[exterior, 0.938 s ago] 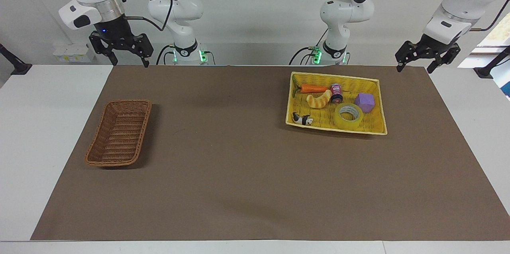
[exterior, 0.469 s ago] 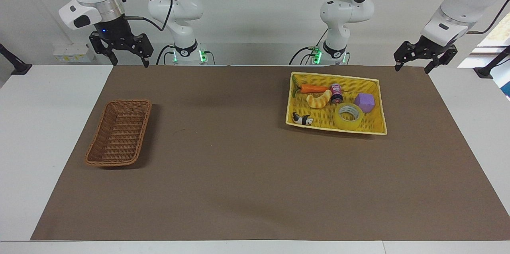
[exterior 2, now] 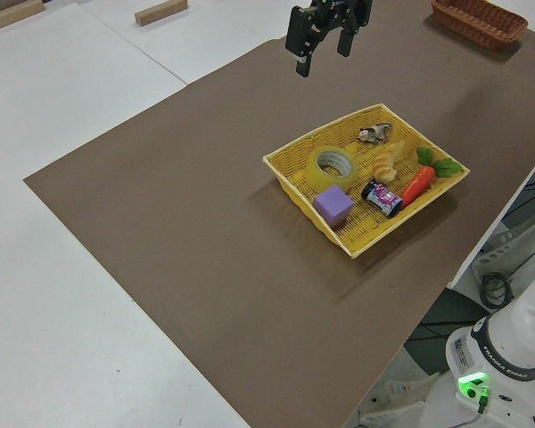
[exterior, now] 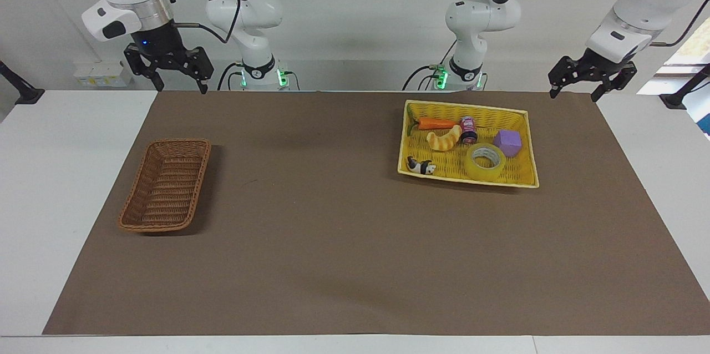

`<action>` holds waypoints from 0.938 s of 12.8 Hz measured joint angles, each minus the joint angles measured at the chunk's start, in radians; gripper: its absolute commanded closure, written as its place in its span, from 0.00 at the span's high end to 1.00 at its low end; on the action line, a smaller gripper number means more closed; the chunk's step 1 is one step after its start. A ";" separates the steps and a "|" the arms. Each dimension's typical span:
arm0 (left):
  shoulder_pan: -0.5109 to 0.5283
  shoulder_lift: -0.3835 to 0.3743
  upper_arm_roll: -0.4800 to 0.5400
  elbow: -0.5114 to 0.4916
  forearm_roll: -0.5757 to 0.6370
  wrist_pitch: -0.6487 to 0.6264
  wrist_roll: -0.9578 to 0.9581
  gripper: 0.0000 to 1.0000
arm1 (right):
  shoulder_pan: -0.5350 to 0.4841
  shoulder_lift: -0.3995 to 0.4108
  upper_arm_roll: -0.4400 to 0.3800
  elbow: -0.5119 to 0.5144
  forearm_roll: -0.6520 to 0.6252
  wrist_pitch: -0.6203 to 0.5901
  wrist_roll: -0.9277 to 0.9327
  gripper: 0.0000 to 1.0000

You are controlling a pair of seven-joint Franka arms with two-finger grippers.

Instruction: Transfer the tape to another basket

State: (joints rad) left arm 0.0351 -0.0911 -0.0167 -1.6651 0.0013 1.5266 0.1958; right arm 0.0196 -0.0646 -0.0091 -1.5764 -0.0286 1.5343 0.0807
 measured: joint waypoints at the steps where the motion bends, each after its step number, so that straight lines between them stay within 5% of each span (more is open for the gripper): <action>1: 0.000 -0.001 0.001 -0.002 0.000 -0.001 0.001 1.00 | 0.000 0.000 0.000 0.000 0.000 0.000 0.000 1.00; 12: 0.015 -0.012 0.007 -0.002 0.000 0.001 -0.005 1.00 | 0.000 0.000 0.000 0.000 0.000 0.000 0.000 1.00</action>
State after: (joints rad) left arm 0.0498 -0.1027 -0.0098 -1.6667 0.0010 1.5276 0.1910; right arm 0.0199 -0.0646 -0.0091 -1.5768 -0.0286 1.5343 0.0807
